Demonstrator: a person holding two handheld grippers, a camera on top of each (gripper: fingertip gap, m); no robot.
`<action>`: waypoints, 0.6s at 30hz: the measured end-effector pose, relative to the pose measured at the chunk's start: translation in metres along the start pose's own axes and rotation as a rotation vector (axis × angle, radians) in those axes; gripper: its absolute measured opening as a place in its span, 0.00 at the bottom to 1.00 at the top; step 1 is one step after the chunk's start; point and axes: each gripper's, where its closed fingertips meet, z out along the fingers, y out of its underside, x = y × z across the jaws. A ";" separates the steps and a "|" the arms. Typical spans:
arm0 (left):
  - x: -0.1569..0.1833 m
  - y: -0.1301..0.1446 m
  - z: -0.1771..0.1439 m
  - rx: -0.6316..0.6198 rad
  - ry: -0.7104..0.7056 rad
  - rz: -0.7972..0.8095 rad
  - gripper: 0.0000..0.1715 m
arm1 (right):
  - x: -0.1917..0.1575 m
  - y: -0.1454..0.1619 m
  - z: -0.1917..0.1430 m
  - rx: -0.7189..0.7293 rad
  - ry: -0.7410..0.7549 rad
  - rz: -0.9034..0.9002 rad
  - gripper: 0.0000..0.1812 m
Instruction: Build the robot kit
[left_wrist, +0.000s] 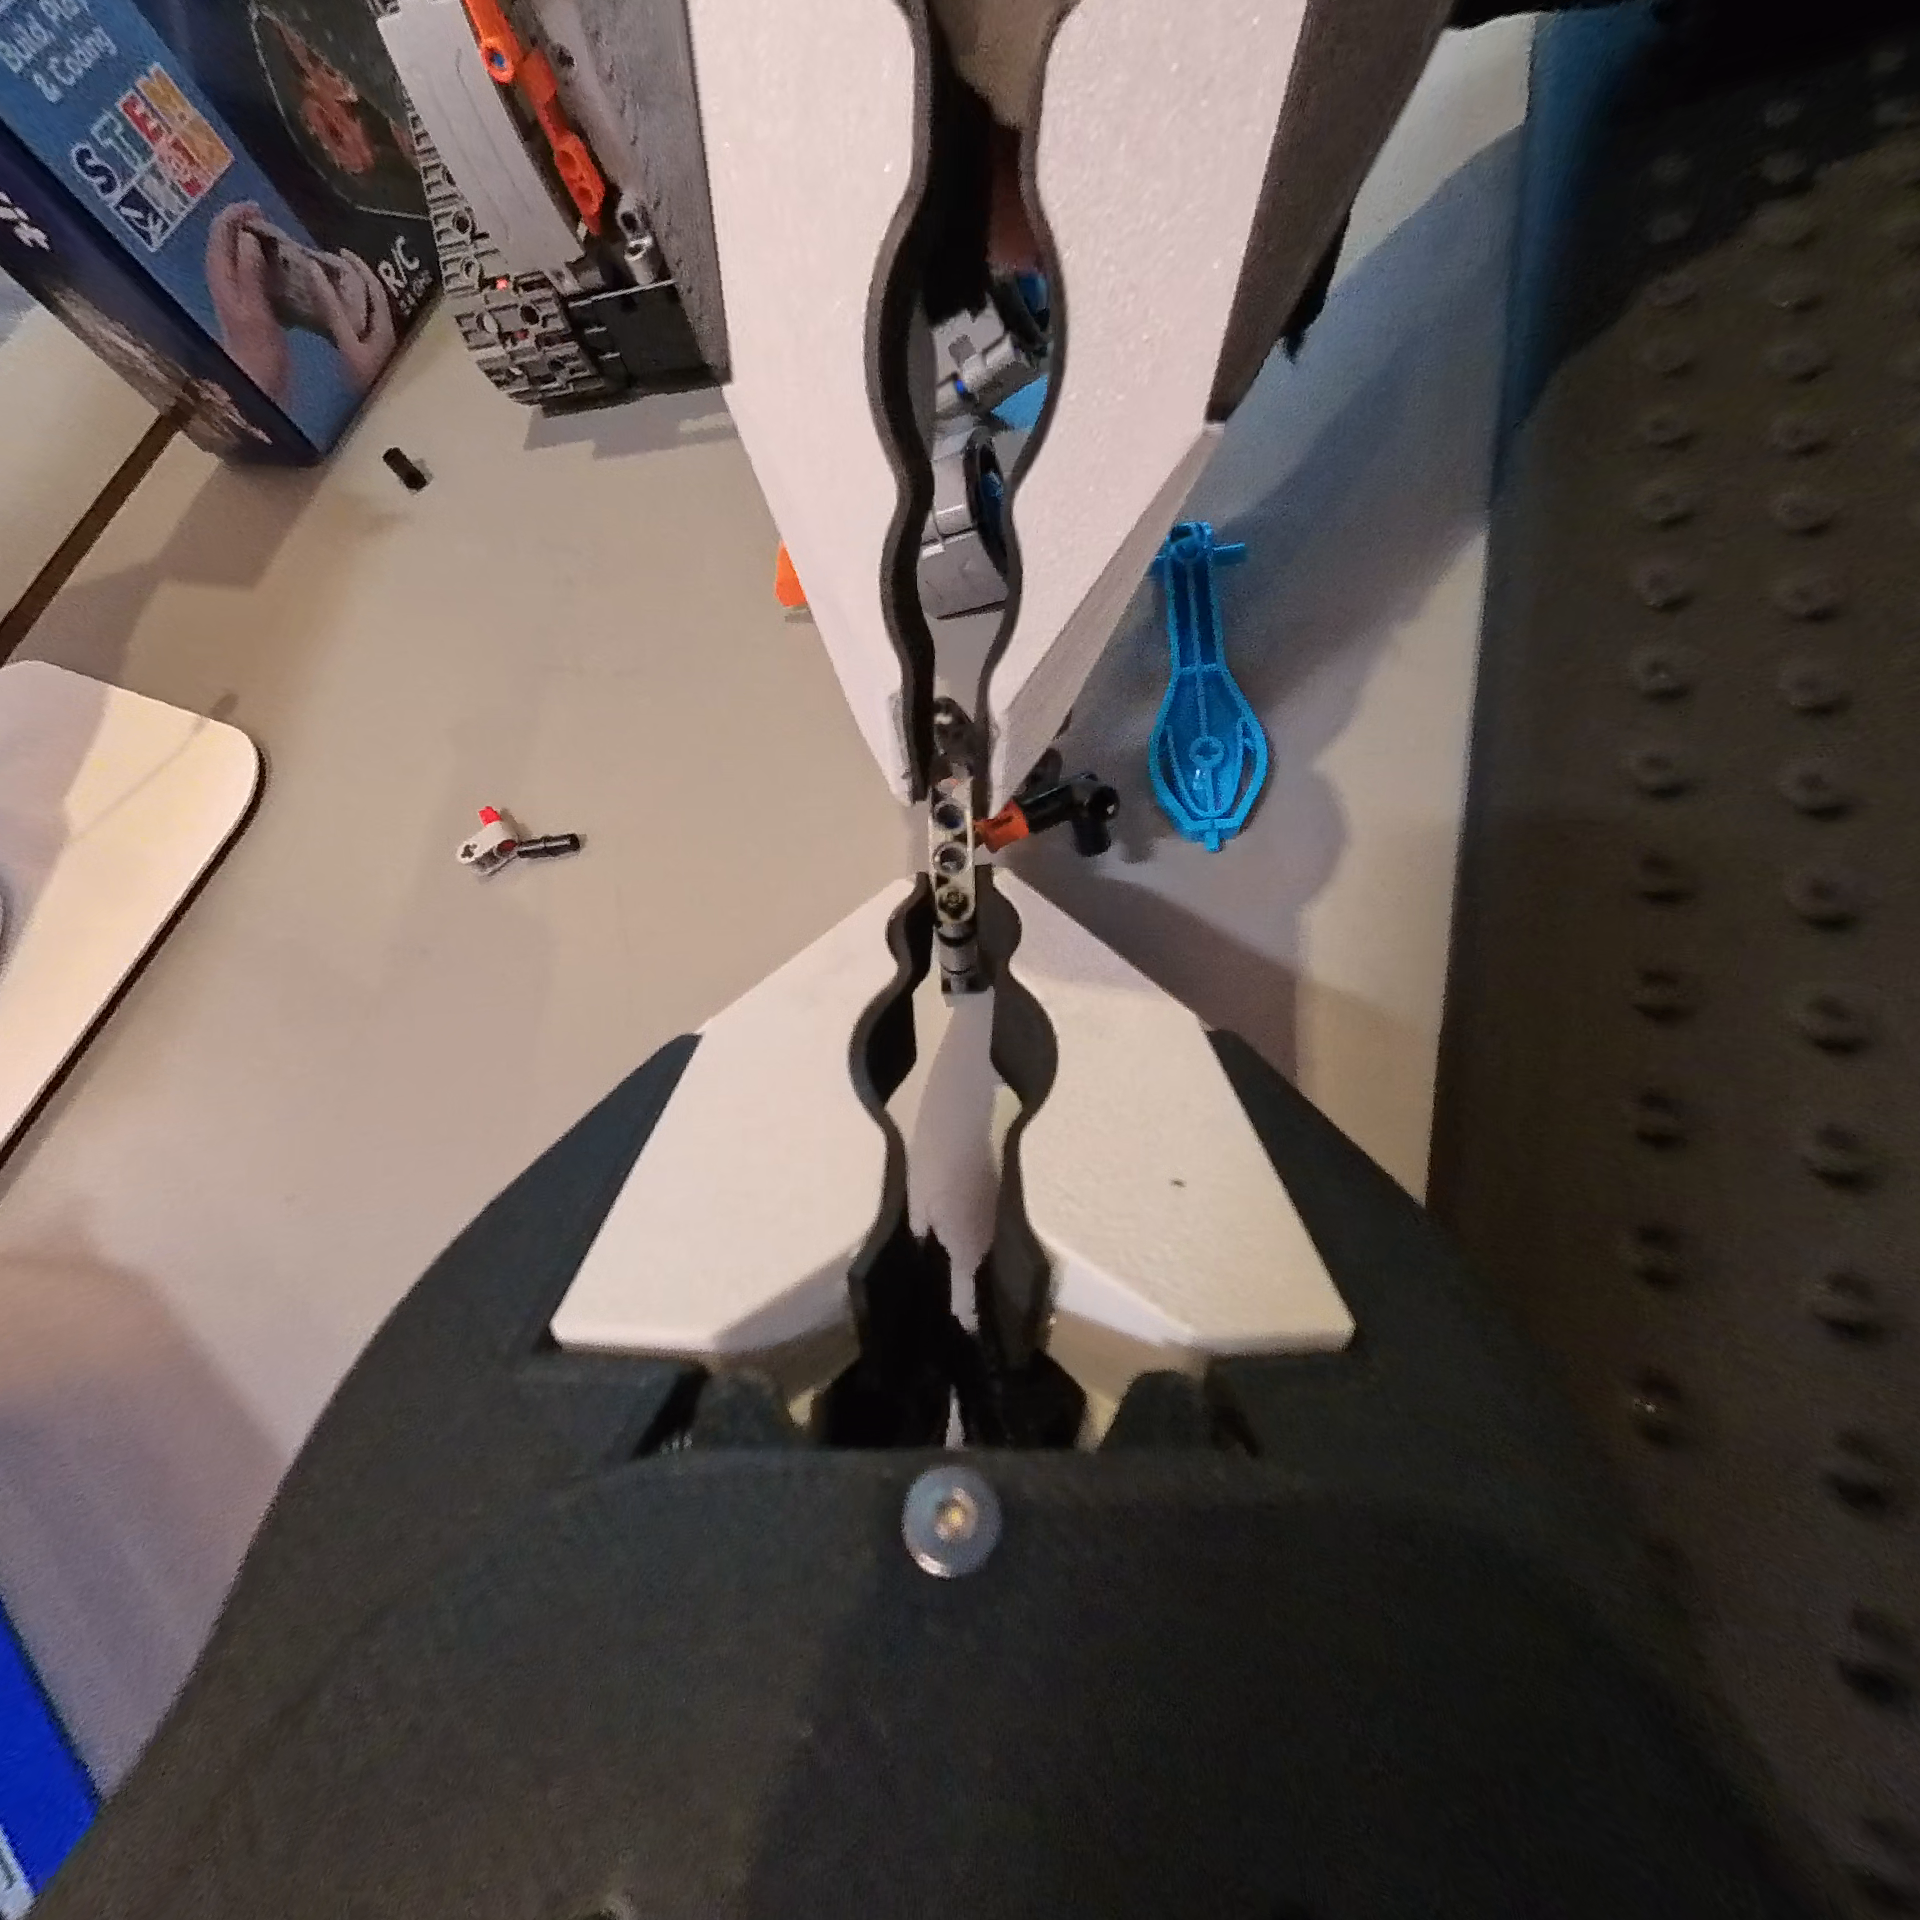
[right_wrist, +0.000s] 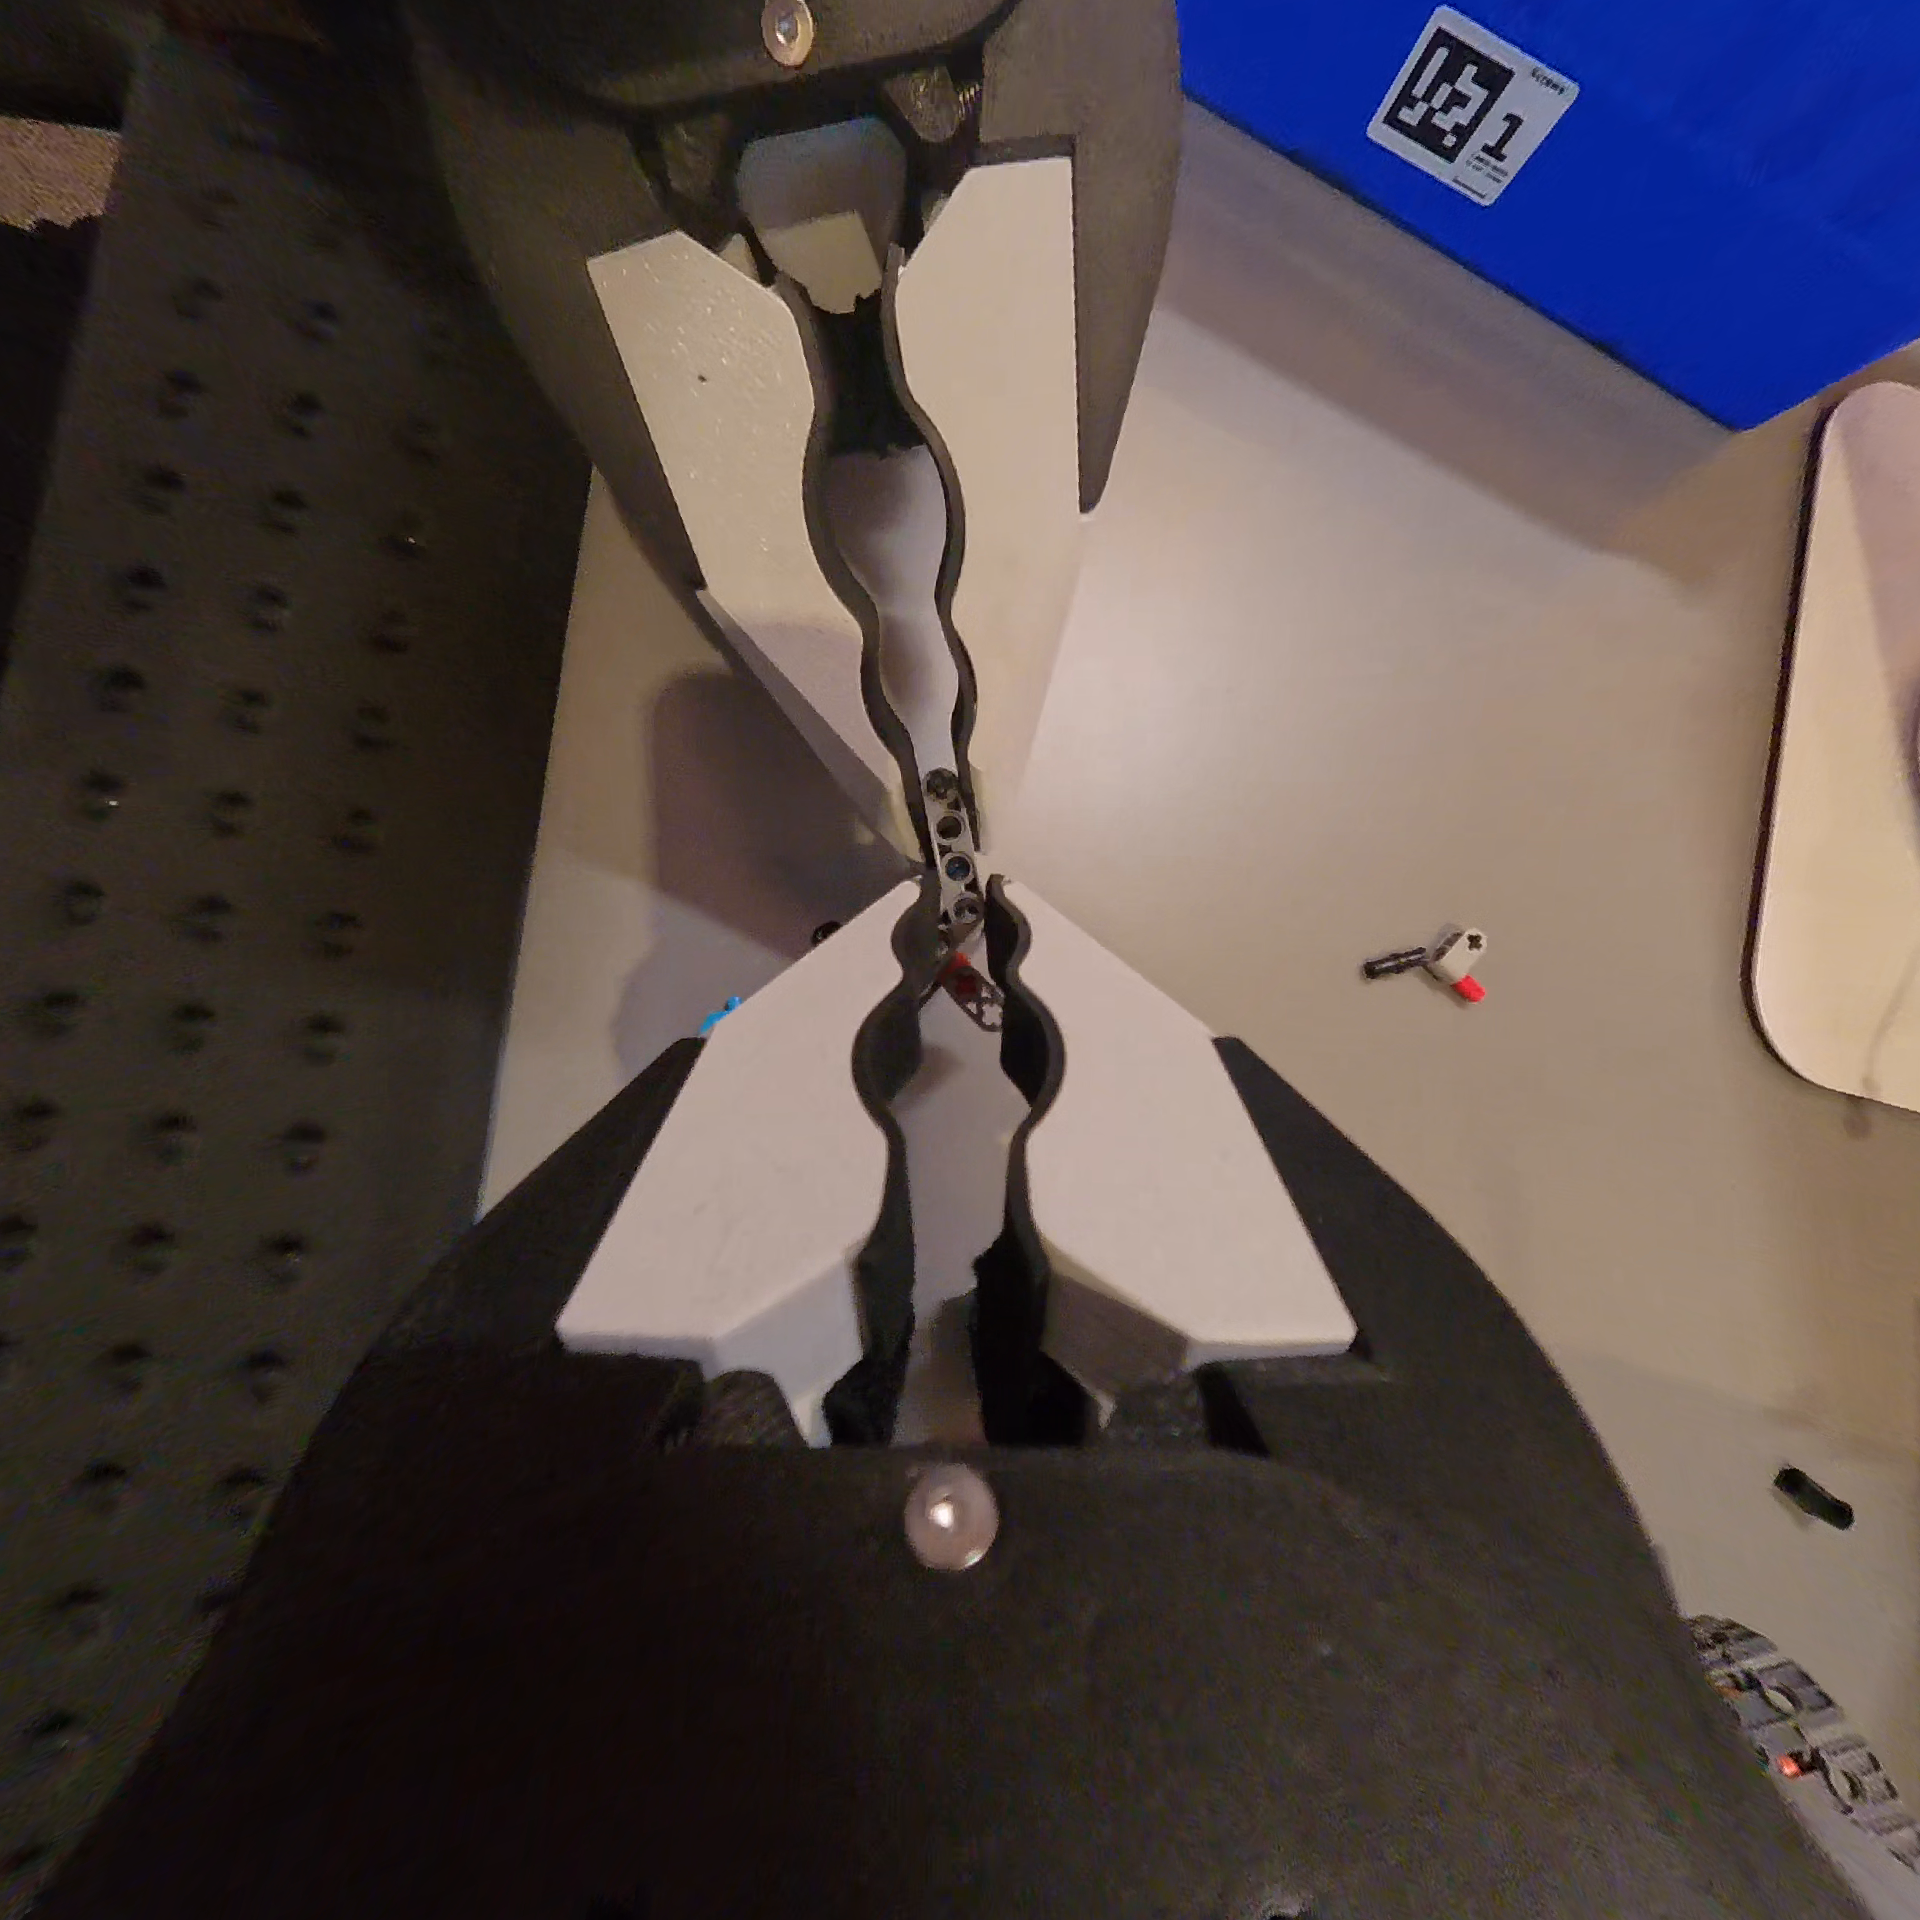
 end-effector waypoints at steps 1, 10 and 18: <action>0.000 0.001 0.000 -0.003 -0.002 0.003 0.04 | -0.001 0.003 0.002 -0.007 -0.004 0.000 0.03; 0.000 0.019 0.013 -0.052 0.010 0.028 0.05 | 0.000 0.010 0.011 0.005 -0.005 0.014 0.03; 0.002 0.017 0.014 -0.017 0.038 0.022 0.04 | -0.001 0.010 0.012 0.037 -0.025 0.012 0.03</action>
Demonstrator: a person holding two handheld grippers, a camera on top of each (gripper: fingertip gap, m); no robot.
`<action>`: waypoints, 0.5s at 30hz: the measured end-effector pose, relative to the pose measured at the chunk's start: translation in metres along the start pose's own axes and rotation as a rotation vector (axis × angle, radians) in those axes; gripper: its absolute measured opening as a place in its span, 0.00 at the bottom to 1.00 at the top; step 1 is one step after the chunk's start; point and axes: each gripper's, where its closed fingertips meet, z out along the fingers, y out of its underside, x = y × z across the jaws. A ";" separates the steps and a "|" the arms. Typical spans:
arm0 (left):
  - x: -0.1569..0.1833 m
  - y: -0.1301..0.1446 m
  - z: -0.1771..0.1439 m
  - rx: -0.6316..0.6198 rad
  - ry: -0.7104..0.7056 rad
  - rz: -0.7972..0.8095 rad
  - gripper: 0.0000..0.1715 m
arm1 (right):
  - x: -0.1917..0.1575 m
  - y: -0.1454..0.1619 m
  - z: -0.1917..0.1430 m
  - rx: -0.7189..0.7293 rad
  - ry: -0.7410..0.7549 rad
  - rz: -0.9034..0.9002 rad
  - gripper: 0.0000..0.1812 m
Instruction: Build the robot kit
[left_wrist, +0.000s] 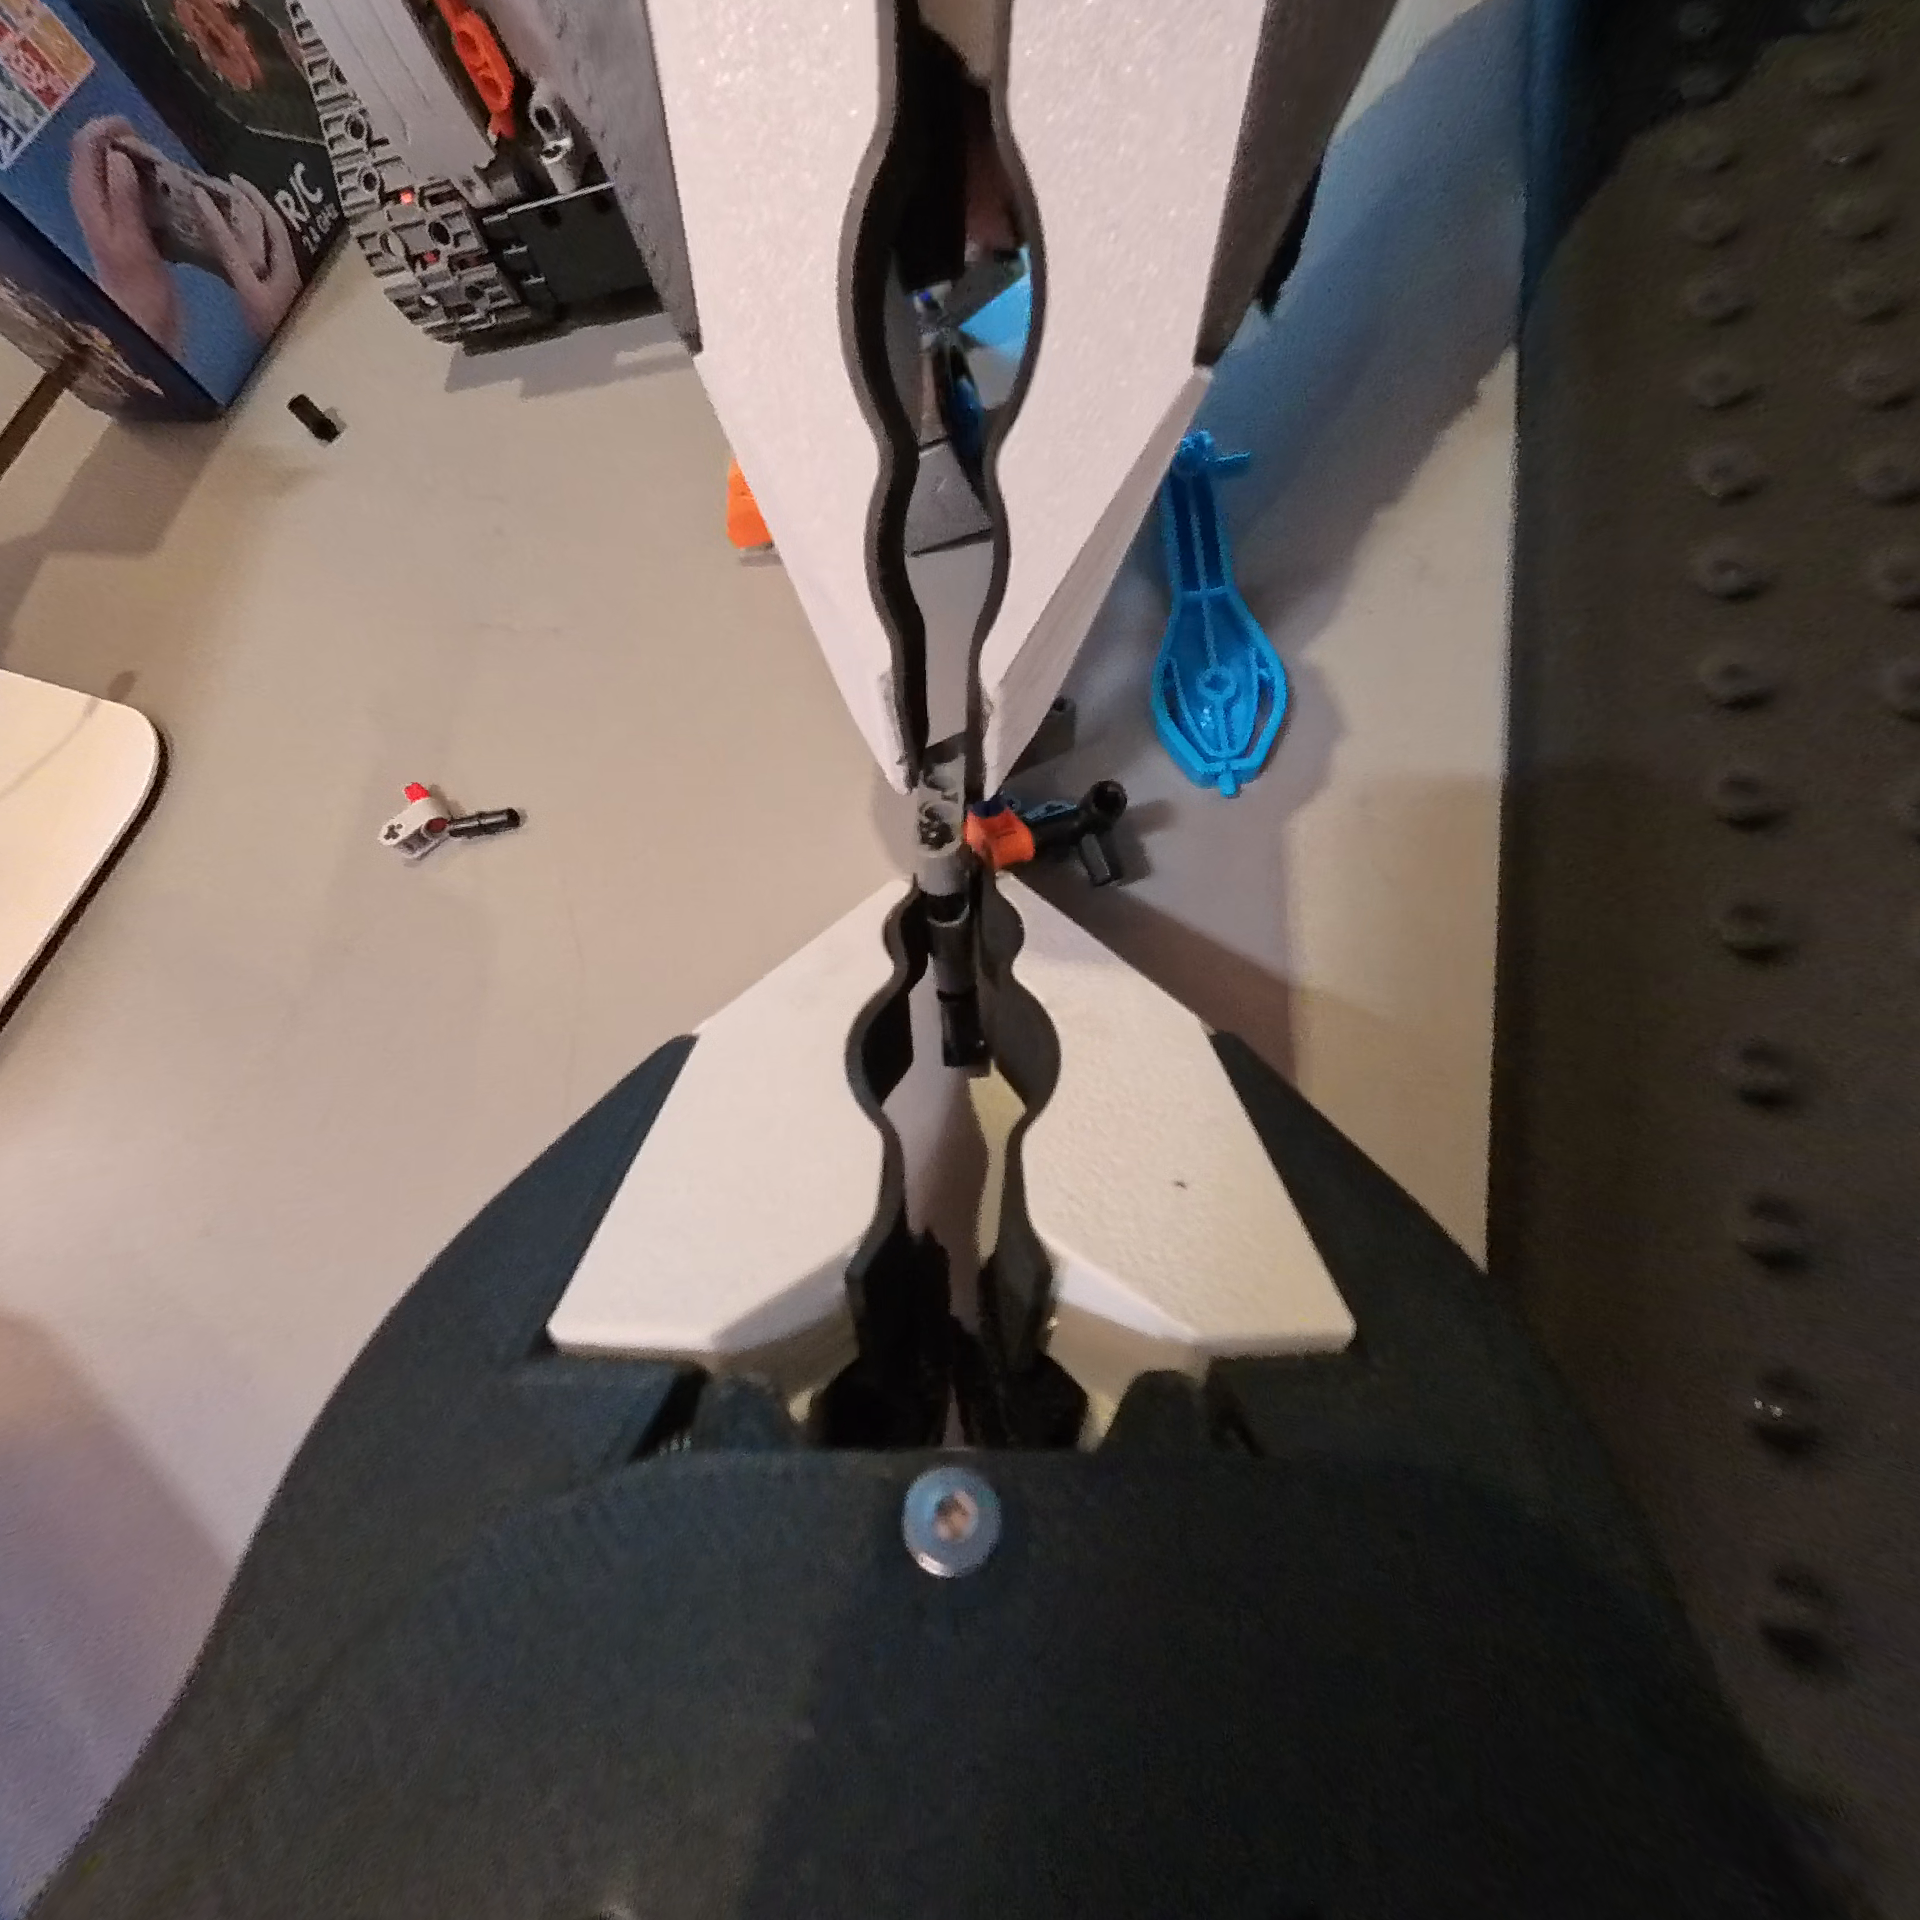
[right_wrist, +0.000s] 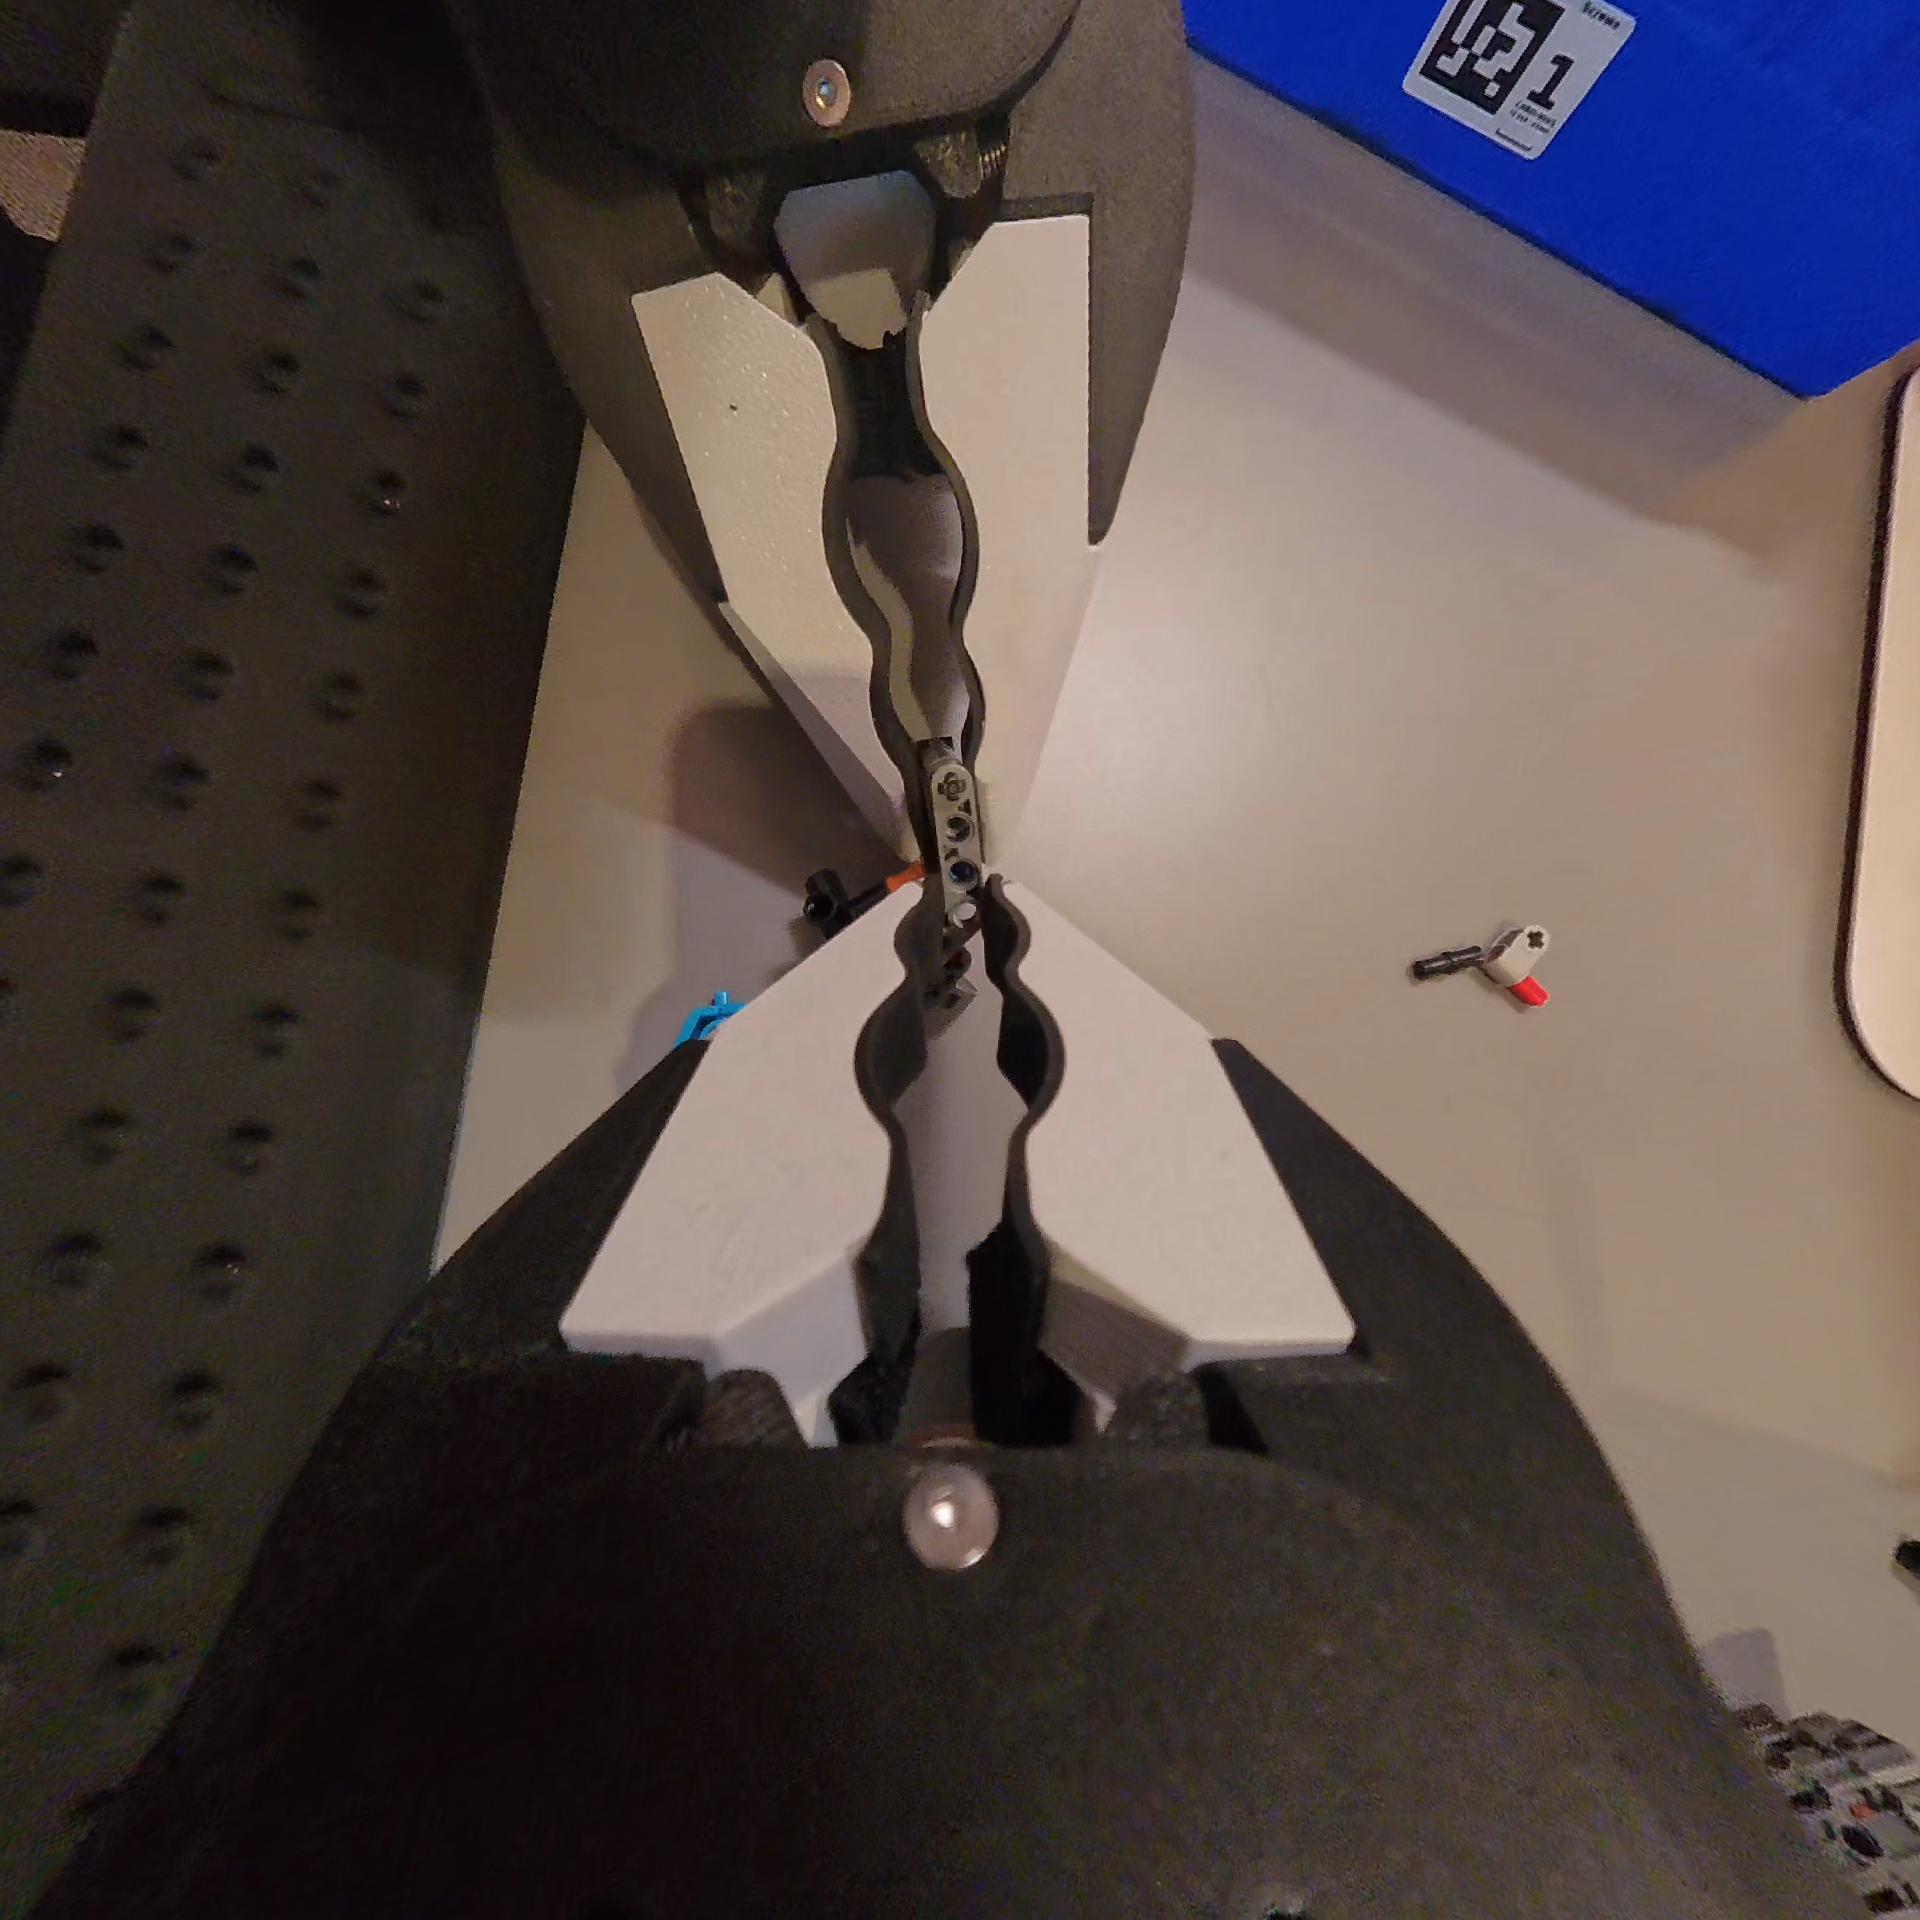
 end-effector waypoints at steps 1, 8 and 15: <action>0.000 0.000 0.000 -0.001 0.001 0.001 0.04 | 0.000 0.000 0.000 0.005 -0.006 0.005 0.03; 0.001 -0.001 0.001 -0.025 -0.013 0.111 0.03 | 0.000 0.000 0.000 0.028 -0.074 0.056 0.03; -0.001 0.000 0.002 -0.013 0.045 0.001 0.05 | 0.002 0.001 0.001 0.052 -0.121 0.116 0.03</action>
